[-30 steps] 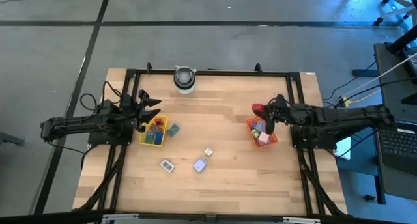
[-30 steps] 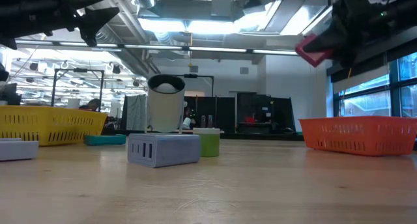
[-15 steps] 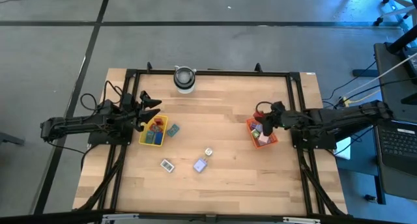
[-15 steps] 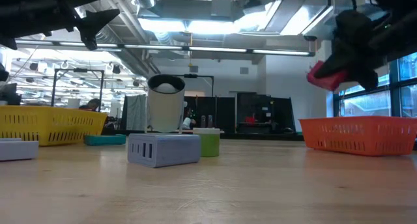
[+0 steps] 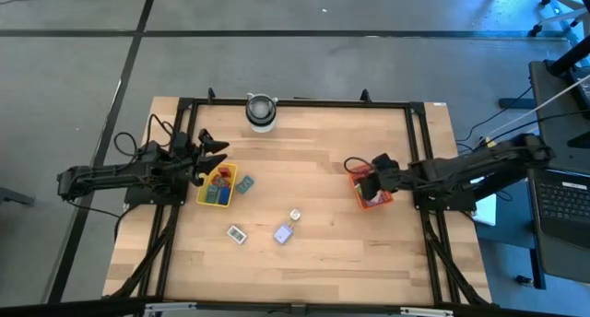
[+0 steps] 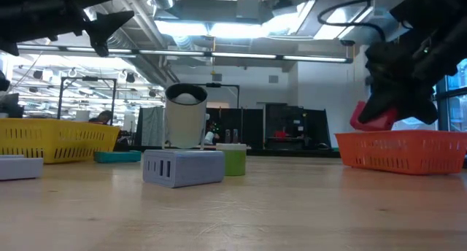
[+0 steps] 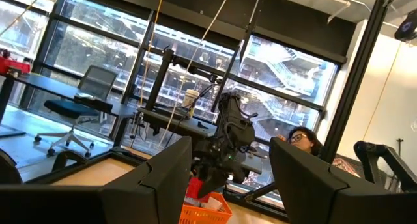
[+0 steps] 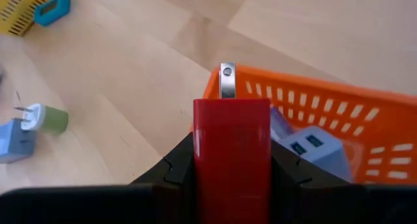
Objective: Pick & Place Office items
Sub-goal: Put the red charger adapter into the orange basket
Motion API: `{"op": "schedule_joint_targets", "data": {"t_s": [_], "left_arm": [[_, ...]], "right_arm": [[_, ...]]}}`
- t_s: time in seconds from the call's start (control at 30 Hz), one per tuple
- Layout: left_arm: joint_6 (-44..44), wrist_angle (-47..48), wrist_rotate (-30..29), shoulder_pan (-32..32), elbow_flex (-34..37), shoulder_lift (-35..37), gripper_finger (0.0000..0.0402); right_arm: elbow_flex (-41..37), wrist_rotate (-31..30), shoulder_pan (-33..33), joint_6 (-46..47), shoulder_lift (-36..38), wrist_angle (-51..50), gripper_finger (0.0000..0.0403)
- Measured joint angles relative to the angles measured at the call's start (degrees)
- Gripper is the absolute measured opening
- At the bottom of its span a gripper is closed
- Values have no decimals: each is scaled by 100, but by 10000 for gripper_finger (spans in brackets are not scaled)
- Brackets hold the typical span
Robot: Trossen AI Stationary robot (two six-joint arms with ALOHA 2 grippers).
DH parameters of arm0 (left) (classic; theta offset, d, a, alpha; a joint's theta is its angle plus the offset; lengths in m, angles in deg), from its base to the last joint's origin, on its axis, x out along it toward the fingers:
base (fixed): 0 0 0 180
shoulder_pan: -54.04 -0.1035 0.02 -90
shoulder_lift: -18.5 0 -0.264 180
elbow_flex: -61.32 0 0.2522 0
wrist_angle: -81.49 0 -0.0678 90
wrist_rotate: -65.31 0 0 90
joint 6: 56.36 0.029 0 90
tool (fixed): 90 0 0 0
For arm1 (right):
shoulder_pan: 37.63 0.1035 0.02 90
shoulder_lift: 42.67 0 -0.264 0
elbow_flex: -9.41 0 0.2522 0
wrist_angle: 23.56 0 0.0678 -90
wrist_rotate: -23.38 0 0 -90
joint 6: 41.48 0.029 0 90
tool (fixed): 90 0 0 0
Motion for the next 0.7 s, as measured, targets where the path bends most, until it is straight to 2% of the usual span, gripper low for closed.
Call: {"op": "schedule_joint_targets", "data": {"t_s": [0.33,0.53,0.6,0.7], "left_arm": [[-288,182,0,-1,4,-42,203],[-416,183,133,0,4,-46,203],[-416,181,133,-1,4,-46,203],[-416,181,136,-1,4,-46,203]], "right_arm": [[11,115,34,220,-357,246,118],[11,162,34,99,-355,375,238],[11,222,34,70,-354,415,261],[13,258,34,-21,-353,427,270]]}}
